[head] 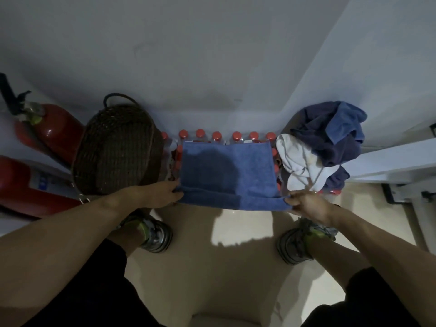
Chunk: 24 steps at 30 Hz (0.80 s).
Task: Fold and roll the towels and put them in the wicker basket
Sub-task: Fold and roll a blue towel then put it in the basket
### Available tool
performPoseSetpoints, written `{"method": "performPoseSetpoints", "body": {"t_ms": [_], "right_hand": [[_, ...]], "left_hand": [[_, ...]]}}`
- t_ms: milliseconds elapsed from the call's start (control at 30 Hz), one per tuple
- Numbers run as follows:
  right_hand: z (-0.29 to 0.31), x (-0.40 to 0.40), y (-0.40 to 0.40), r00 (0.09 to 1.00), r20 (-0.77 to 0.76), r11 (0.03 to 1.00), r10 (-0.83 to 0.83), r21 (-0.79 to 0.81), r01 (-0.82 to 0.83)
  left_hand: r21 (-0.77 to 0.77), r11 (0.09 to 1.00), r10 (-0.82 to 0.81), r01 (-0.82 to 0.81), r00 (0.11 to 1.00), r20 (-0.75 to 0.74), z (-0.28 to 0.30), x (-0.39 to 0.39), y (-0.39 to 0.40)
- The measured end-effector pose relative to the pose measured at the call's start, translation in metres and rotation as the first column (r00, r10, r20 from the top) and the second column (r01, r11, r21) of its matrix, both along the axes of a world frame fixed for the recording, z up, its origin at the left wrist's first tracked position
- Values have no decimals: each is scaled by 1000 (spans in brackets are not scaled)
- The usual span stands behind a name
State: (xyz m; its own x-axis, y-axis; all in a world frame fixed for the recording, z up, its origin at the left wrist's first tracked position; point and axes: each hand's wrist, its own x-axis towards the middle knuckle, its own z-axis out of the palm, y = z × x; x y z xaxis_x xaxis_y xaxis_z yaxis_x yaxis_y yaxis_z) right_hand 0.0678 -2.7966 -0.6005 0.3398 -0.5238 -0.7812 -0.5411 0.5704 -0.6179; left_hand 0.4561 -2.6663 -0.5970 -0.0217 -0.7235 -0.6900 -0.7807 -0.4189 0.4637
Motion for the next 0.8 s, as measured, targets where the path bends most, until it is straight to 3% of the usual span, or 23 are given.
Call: {"method": "performPoseSetpoints", "body": {"t_ms": [133,233,300,367,433,500,633,733,800], "right_hand": [[10,-3,-8,999,23,973,46,226,-50],[22,-5,-24,980,-44,960,195,213,-181],[25,-1,-41,981,-55,976,186,126,-178],[27,10,-56,992,-14,991,123,50,-122],[24,25,-69,996,-40,993,83,-79,-86],[13,41,-78,997,-70,980,-17,-200,3],[-22,71,-90,970,-56,935,-236,-284,211],[-41,88,-94,954,-172,868,-247,-477,138],[-49,94,-94,932,-265,818,-247,-573,53]], "left_hand": [[-38,996,83,-82,996,16,-6,-5,1],[-89,937,322,-337,935,-149,-10,-5,-1],[-28,796,552,-605,743,-380,-9,-7,-7],[52,631,671,-774,511,-538,-7,-12,-16],[39,522,714,-852,412,-567,-7,-18,-27],[-21,486,740,-874,424,-522,-11,-21,-38],[-29,405,802,-914,371,-468,-30,-17,-62],[-275,537,762,-797,598,-246,-44,-14,-76],[-344,588,739,-732,659,-138,-53,-13,-81]]}}
